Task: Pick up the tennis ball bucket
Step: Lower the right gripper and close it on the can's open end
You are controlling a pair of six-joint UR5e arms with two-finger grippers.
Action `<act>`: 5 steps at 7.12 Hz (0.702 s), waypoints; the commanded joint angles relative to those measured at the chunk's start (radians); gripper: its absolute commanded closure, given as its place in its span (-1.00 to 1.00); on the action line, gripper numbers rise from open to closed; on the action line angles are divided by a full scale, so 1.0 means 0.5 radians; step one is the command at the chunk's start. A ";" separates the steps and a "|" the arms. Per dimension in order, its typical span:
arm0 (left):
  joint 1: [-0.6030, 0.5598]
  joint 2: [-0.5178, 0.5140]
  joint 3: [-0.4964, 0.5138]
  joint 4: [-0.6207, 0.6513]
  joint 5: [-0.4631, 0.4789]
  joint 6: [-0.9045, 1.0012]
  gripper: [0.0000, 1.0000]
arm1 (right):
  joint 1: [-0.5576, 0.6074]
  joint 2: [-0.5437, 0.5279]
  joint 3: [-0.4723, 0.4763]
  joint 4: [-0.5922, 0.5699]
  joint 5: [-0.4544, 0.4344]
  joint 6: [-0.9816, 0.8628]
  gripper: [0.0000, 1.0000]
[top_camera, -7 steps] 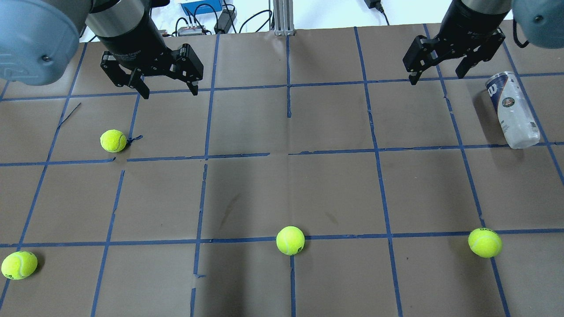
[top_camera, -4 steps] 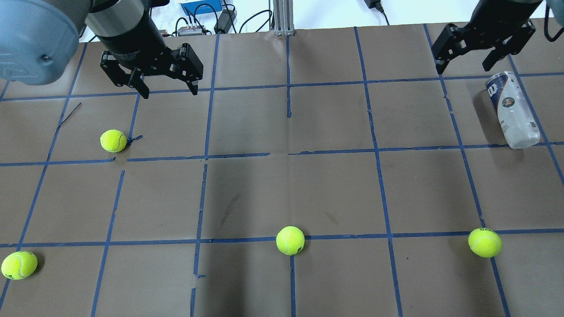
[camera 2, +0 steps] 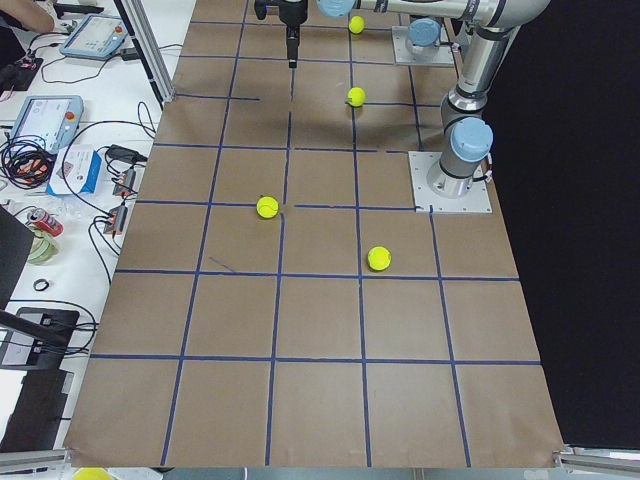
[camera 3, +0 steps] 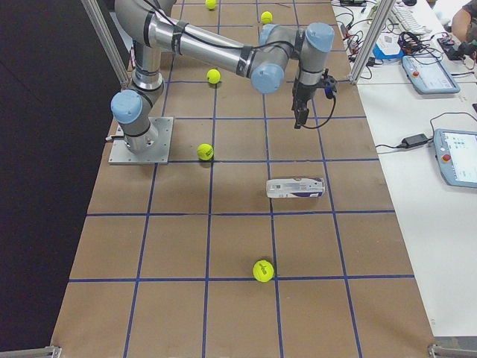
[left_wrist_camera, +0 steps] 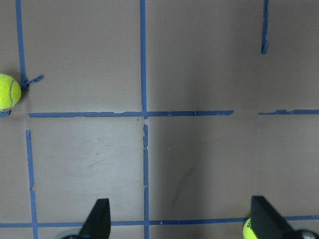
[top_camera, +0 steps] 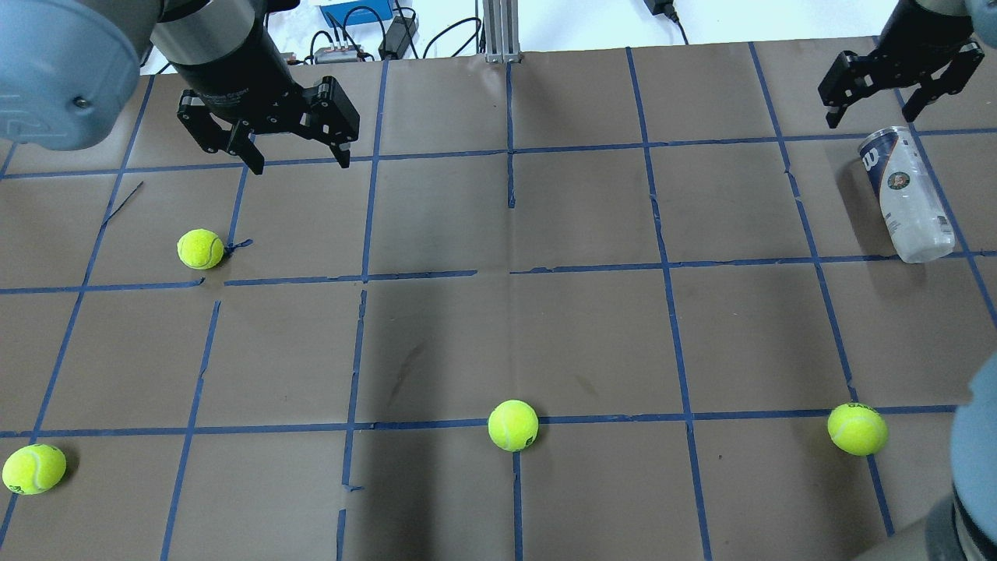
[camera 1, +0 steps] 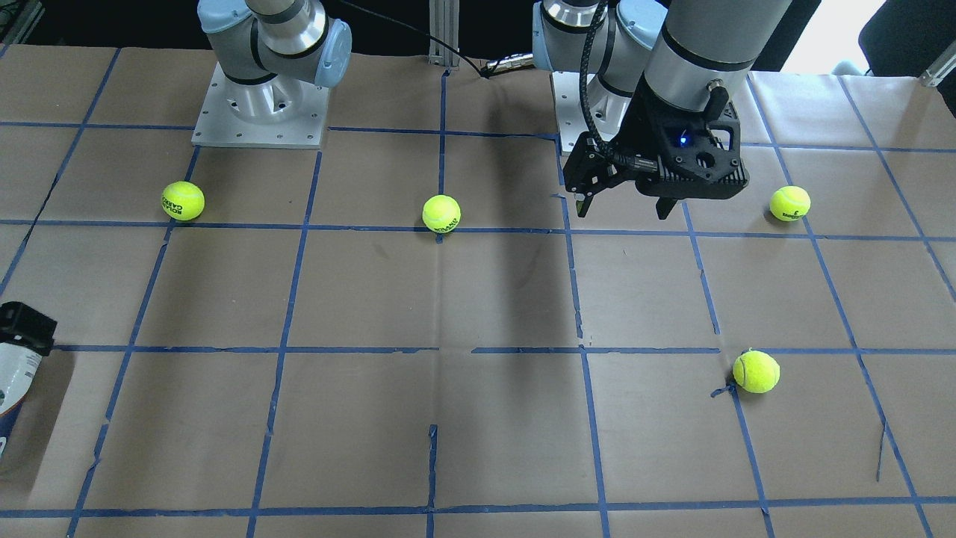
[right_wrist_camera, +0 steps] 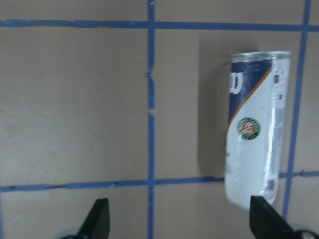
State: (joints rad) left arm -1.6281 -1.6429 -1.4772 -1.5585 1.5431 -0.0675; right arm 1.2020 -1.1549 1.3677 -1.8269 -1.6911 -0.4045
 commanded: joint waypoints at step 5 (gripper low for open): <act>-0.002 0.000 0.000 0.000 0.003 0.000 -1.00 | -0.250 0.438 -0.192 -0.648 0.092 -0.305 -1.00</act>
State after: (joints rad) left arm -1.6291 -1.6430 -1.4772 -1.5585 1.5446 -0.0669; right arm 1.0793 -0.9500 1.2872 -2.1350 -1.6839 -0.5580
